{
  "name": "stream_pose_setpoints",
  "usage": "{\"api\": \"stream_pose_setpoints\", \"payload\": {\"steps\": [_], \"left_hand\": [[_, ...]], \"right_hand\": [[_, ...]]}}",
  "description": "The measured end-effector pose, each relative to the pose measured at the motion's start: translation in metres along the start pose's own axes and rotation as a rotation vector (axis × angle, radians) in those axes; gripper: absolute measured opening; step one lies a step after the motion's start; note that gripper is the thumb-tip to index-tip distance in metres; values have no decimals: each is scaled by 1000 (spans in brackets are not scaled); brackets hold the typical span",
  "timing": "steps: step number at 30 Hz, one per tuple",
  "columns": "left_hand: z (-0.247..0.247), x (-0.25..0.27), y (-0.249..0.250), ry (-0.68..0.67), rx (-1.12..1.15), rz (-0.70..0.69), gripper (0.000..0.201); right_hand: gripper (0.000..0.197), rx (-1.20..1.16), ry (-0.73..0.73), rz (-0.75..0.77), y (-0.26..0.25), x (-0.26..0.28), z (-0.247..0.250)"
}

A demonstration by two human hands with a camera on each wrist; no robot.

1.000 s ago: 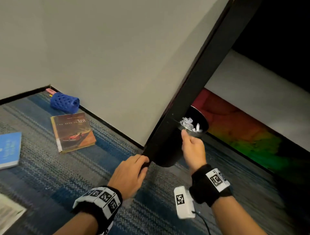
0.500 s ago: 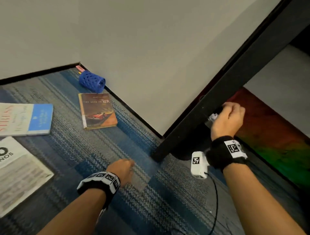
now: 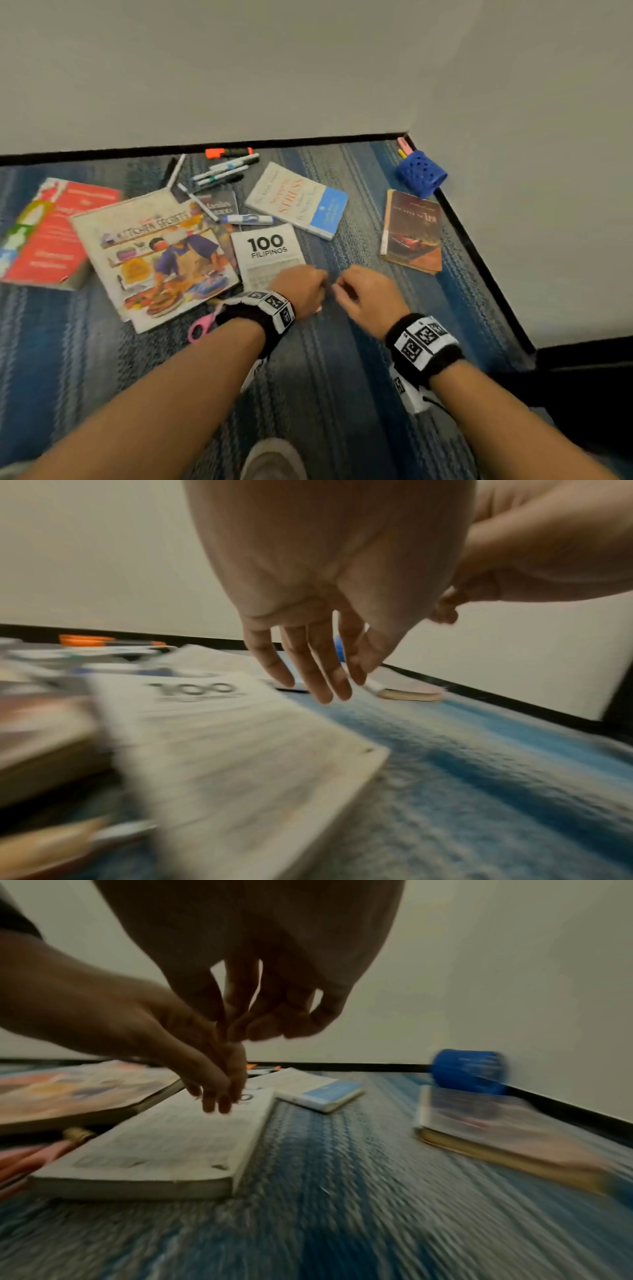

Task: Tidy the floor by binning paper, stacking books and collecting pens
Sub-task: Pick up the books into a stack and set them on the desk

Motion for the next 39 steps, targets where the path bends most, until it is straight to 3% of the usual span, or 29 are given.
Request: {"api": "stream_pose_setpoints", "payload": {"steps": [2, 4, 8, 11, 14, 16, 18, 19, 21, 22, 23, 25, 26, 28, 31, 34, 37, 39], "left_hand": [[15, 28, -57, 86, 28, 125, 19], [23, 60, -109, 161, 31, 270, 23], [16, 134, -201, 284, 162, 685, 43], [-8, 191, -248, 387, 411, 1005, 57], [-42, 210, -274, 386, 759, 1094, 80], [-56, 203, -281, 363, 955, 1036, 88], [-65, 192, -285, 462, 1213, 938, 82], [-71, 186, -288, 536, 1354, 879, 87], [-85, 170, -304, 651, 1525, 795, 102], [-86, 165, -309, 689, 1577, 741, 94], [-85, 158, -312, 702, 1615, 683, 74], [-52, 164, -288, 743, 1660, 567, 36], [-39, 166, -282, 780, 1680, 513, 29], [-8, 163, -268, 845, 1651, 412, 26], [40, 171, -246, 902, 1388, 317, 20], [77, 184, -216, 882, 1270, 101, 22], [101, 195, -195, 832, 1298, -101, 32], [110, 201, -198, 791, 1236, -140, 34]], "right_hand": [[18, 88, -284, 0, -19, -52, -27], [26, 137, -458, -84, -31, -93, -43], [47, 48, -361, -353, -28, -139, -48], [87, -11, -357, -607, -9, -139, -73], [113, -29, -326, -827, 0, -124, -86], [123, -115, -327, -870, 13, -127, -96], [142, -185, -378, -836, 30, -136, -108], [142, -227, -377, -808, 37, -142, -112], [98, -412, -349, -740, 23, -137, -98], [73, -480, -356, -736, 18, -132, -94], [60, -515, -361, -727, 22, -129, -94], [68, -532, -354, -727, 27, -122, -90], [79, -484, -374, -733, 24, -118, -89], [94, -380, -285, -676, 24, -122, -72], [88, -516, -64, -481, -13, -138, -36], [87, -777, -162, -284, -74, -160, -24], [48, -1064, -301, -44, -130, -167, -16], [38, -1324, -280, -50, -136, -167, -17]]}}
Point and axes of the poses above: each hand's wrist, its own x-axis away from the middle knuckle, its own z-axis out of the back of the hand, y = z × x, the point moved 9 cm from there along -x, towards the middle knuckle, and after that the axes turned 13 degrees about -y, right-handed, at the moved point
